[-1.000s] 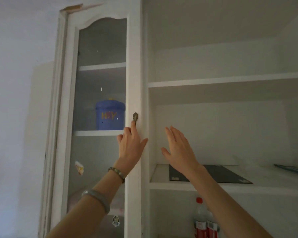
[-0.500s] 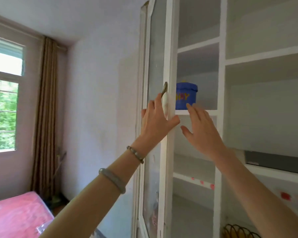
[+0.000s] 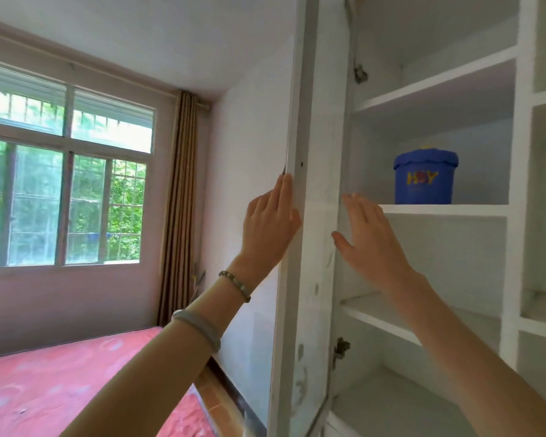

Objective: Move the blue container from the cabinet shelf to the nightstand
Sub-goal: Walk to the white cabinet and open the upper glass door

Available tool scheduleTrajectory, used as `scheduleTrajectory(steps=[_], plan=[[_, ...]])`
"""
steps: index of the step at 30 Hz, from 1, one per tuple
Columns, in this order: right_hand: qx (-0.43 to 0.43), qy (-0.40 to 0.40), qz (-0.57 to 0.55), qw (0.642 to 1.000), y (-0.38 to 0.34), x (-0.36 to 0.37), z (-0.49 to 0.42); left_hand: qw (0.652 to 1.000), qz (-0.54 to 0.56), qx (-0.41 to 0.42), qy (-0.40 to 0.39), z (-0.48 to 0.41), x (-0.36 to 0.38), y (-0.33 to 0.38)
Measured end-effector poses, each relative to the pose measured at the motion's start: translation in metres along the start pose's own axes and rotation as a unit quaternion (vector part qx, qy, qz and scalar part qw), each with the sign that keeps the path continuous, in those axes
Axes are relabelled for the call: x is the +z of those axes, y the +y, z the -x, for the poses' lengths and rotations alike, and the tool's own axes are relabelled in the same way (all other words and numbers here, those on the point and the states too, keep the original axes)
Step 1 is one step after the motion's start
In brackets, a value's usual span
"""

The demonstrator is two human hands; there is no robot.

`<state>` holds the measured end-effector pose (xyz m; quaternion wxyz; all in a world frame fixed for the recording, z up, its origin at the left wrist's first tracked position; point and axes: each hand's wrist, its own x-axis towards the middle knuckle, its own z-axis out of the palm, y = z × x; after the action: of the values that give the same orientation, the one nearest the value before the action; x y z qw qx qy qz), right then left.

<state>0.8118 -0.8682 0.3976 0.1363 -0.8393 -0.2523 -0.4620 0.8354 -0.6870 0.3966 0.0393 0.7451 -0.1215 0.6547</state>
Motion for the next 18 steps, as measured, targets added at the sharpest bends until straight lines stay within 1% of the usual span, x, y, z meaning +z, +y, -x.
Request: scheduleTrajectory(steps=[7, 15, 18], plan=[[-0.036, 0.001, -0.032, 0.999, -0.017, 0.021, -0.013, 0.996, -0.083, -0.006, -0.045, 0.009, 0.009, -0.046], [-0.056, -0.013, -0.02, 0.998, -0.024, 0.043, -0.028, 0.983, -0.135, -0.062, -0.109, 0.012, 0.021, -0.08], [-0.058, -0.019, -0.022, 0.998, -0.025, 0.049, -0.032, 0.977, -0.156, -0.079, -0.122, 0.014, 0.025, -0.089]])
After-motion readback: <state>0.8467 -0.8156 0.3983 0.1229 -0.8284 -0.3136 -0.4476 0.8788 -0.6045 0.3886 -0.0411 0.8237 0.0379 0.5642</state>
